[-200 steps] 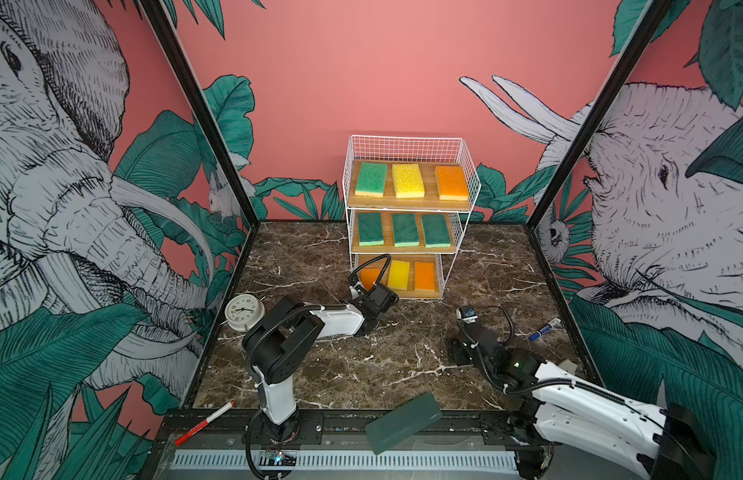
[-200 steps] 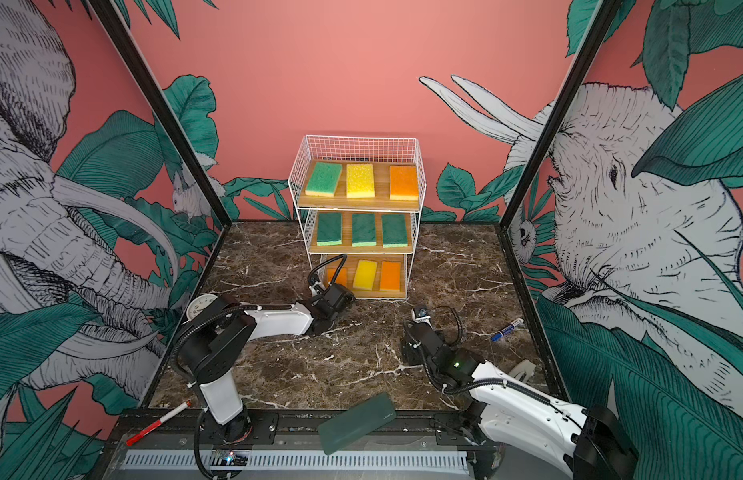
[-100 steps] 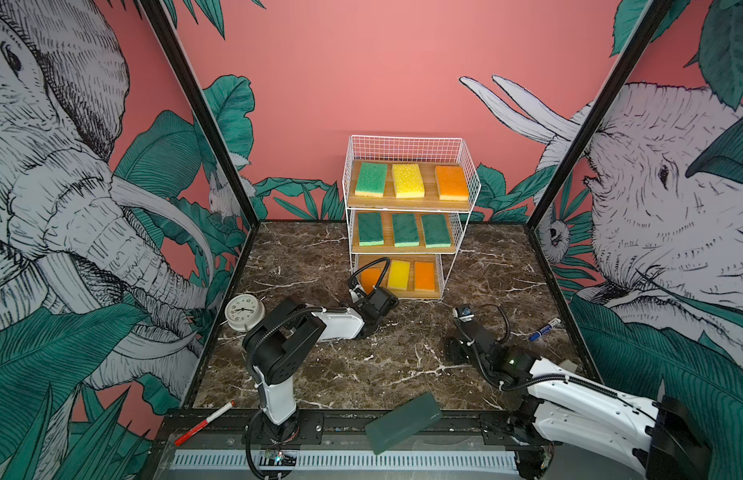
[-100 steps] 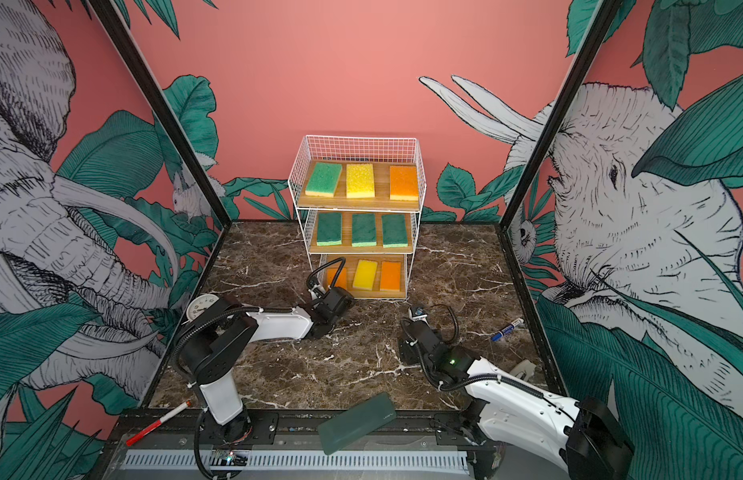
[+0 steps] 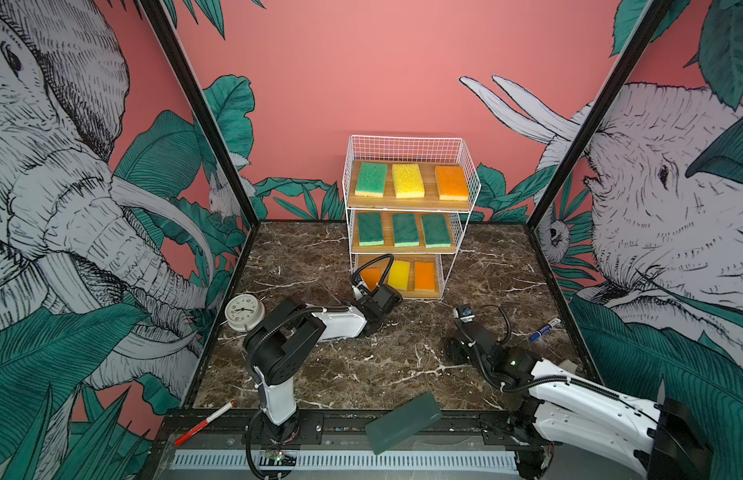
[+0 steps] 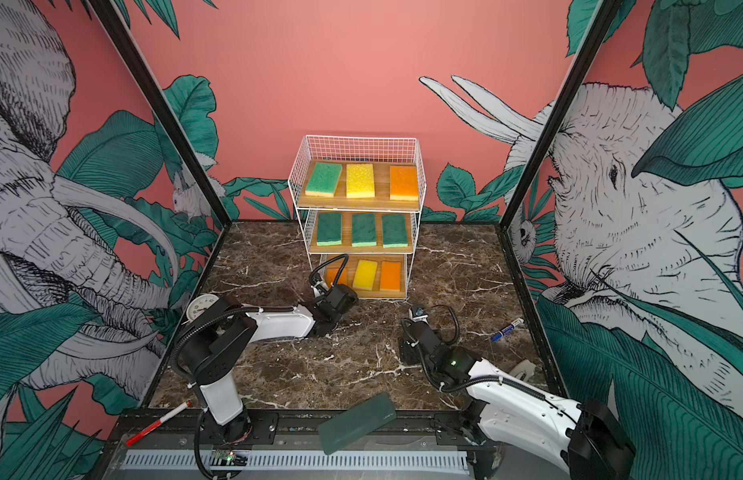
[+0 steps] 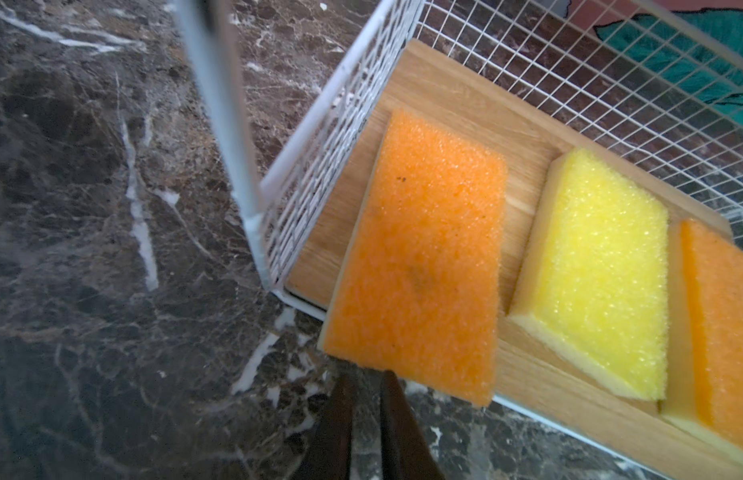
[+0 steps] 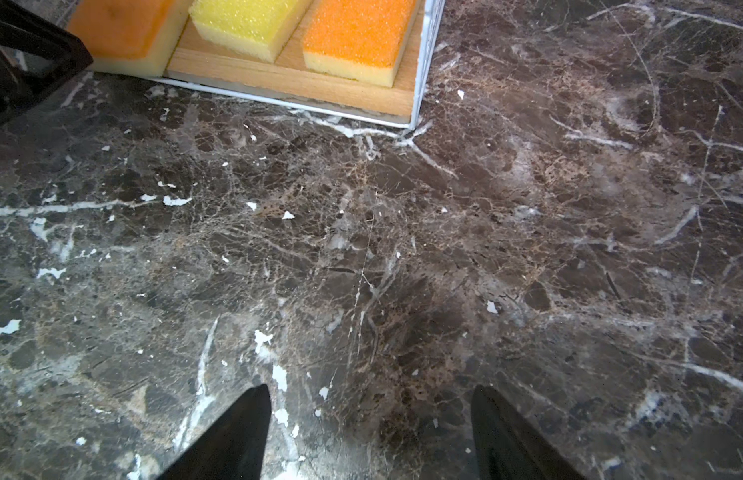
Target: Place and organize the cleaning sponges onto the shelf
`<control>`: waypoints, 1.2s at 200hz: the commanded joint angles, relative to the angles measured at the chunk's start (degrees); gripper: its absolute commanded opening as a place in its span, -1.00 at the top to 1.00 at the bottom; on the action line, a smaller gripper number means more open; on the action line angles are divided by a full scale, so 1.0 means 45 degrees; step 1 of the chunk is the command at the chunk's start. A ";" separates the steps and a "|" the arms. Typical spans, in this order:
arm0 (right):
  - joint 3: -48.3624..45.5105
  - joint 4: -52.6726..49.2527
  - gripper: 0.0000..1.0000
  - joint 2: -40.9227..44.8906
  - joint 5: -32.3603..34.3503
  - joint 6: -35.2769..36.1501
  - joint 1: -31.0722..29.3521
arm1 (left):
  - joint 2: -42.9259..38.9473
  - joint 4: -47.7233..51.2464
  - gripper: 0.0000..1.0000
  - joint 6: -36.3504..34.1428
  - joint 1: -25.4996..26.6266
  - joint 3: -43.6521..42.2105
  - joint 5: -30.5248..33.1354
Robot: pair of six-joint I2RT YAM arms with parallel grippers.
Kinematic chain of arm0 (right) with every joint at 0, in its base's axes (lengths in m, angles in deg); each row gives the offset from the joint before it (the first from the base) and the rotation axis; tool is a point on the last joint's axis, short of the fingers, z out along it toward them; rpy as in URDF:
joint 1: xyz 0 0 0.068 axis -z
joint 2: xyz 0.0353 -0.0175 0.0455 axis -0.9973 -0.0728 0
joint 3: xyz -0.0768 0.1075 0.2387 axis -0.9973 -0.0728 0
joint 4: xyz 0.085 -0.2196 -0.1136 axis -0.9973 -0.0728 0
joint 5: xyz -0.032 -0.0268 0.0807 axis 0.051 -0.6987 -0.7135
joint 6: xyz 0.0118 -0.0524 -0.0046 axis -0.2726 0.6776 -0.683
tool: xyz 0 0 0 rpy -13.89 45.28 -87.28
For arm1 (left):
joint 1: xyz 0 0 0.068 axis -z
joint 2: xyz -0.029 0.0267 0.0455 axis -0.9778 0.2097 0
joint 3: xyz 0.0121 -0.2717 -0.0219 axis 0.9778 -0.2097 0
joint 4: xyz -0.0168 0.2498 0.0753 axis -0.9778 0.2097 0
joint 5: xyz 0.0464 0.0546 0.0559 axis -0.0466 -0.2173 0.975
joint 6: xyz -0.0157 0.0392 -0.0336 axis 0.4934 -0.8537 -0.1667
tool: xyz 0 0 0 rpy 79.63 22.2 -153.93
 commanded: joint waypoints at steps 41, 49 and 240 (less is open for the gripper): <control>-0.0311 0.0319 -0.57 0.0228 0.0125 0.0062 -0.0046 | 0.0262 0.0166 0.67 -0.0203 -0.0044 0.0732 0.0484; -0.0337 0.0322 -0.57 0.0238 0.0147 0.0062 -0.0055 | 0.0280 0.0171 0.67 -0.0189 -0.0044 0.0753 0.0486; -0.0665 0.0102 -0.56 0.1405 0.0225 0.0023 -0.0052 | -0.1776 0.1638 0.69 0.0470 0.0659 -0.0145 0.0154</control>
